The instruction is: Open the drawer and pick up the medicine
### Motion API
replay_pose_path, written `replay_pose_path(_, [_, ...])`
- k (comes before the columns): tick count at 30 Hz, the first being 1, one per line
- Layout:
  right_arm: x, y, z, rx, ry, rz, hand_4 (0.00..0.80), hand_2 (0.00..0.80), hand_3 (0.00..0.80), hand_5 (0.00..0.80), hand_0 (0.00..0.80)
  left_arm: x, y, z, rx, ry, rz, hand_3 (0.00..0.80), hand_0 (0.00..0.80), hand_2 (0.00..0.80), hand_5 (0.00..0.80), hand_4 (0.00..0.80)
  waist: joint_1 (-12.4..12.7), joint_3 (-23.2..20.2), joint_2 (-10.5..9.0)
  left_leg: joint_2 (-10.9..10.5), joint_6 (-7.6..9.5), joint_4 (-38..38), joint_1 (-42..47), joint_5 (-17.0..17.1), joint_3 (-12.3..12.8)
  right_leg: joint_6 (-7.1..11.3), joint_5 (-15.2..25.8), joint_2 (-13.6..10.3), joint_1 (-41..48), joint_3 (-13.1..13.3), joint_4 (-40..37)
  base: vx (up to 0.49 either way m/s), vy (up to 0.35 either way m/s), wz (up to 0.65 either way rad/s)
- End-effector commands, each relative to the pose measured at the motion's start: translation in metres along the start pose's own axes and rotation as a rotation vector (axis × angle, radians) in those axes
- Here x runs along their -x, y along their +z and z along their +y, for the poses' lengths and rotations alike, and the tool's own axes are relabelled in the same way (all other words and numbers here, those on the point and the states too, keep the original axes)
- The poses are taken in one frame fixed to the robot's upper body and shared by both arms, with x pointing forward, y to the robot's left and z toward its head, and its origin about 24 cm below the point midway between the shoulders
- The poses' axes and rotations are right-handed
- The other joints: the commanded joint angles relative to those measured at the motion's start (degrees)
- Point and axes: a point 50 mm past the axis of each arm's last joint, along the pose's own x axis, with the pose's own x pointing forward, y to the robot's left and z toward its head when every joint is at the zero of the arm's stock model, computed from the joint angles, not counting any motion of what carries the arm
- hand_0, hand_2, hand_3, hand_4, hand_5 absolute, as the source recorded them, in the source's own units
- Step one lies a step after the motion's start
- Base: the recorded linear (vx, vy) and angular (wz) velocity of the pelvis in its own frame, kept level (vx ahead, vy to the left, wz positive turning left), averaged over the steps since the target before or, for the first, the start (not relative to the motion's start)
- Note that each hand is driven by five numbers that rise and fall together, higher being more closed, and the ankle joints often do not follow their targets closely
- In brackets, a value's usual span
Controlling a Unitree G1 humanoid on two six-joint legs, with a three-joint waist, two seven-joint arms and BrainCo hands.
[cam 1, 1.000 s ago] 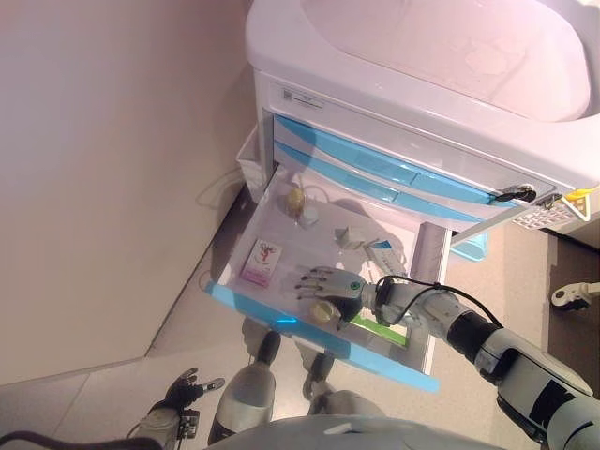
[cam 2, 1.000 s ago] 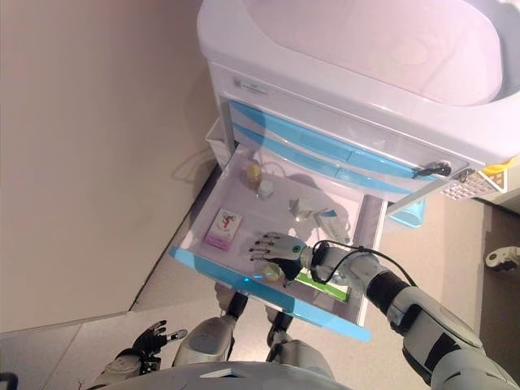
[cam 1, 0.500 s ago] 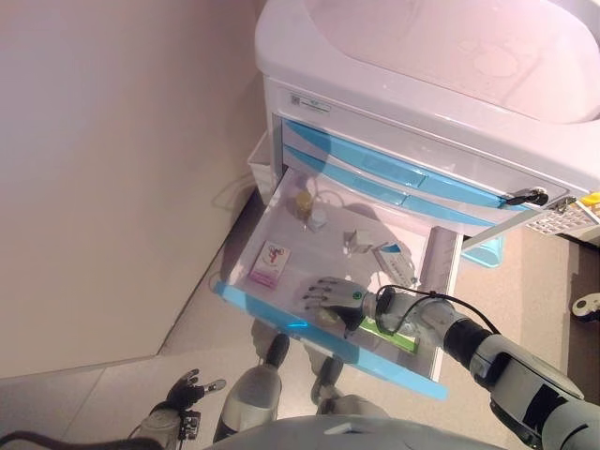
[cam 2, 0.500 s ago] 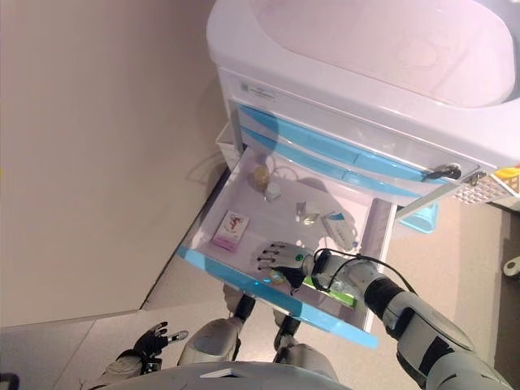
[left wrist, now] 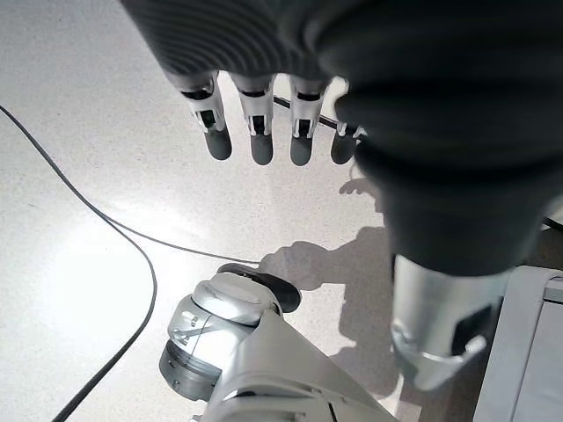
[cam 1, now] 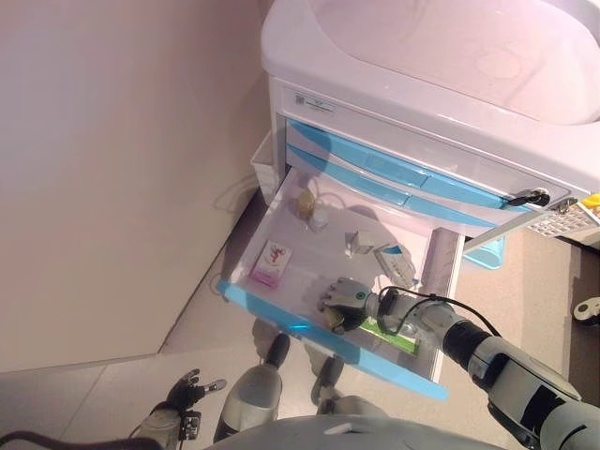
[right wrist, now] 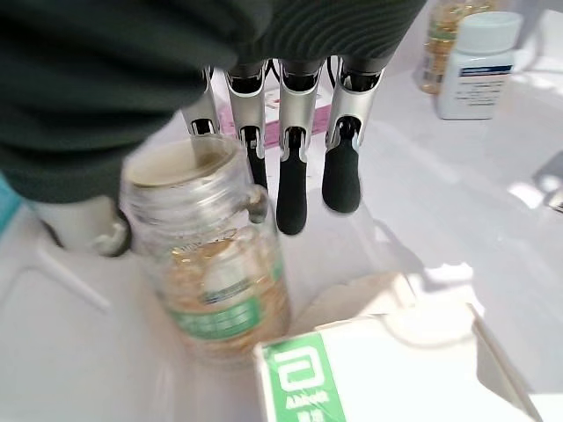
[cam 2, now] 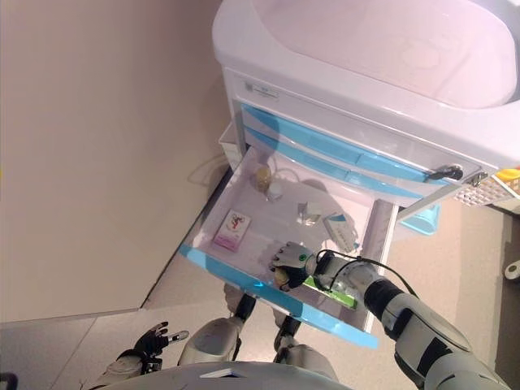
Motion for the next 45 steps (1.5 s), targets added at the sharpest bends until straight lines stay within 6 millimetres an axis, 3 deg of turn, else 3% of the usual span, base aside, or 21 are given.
replay_pose_path(1, [-0.005,0.014,0.0,0.008,-0.015,-0.073,0.8,0.8,0.8,0.8,0.8,0.001,-0.006,0.003,-0.035,0.002,0.021,0.0,0.0,0.0,0.0,0.0,0.4,-0.3,-1.02,-1.9,0.4,-1.6,-1.6,-2.1,-0.6,3.63,-3.5,-0.2,2.4,0.5,2.4,0.0,0.0,0.0])
replay_pose_path(13, [-0.004,0.01,-0.005,0.023,-0.049,-0.06,0.8,0.8,0.8,0.8,0.8,0.0,-0.006,0.003,-0.038,0.004,0.024,0.0,0.0,0.0,0.0,0.0,0.1,-0.5,-1.37,-1.6,0.44,-1.6,-1.3,-2.3,-0.2,3.6,-3.3,0.0,2.5,1.0,2.3,0.0,0.0,0.0])
replay_pose_path(19, [-0.003,0.001,-0.025,0.043,-0.129,-0.041,0.8,0.8,0.8,0.8,0.8,0.001,-0.007,0.002,-0.035,0.006,0.026,0.0,0.0,0.0,0.0,0.0,-0.2,-0.9,-1.65,-1.5,0.37,-1.6,-1.0,-2.3,0.1,3.63,-3.2,0.1,2.8,1.4,2.1,0.0,0.0,0.0])
replay_pose_path(32, [0.013,-0.014,-0.091,0.143,-0.282,-0.06,0.8,0.8,0.8,0.8,0.8,0.003,-0.014,0.005,-0.011,0.019,0.053,0.0,0.0,0.0,0.0,0.0,-1.4,-2.6,-2.47,-1.2,0.17,-1.6,0.1,-2.6,1.1,3.69,-3.1,0.5,3.6,2.6,1.9,0.008,0.009,-0.04])
replay_pose_path(45, [0.023,-0.013,-0.119,0.172,-0.291,-0.101,0.8,0.8,0.8,0.8,0.8,0.006,-0.024,0.006,0.0,0.028,0.09,0.0,0.0,0.0,0.0,0.0,-1.9,-4.5,-3.06,-1.1,0.16,-1.6,1.4,-3.3,1.8,3.69,-3.1,0.6,4.7,3.4,1.5,0.002,0.003,-0.01])
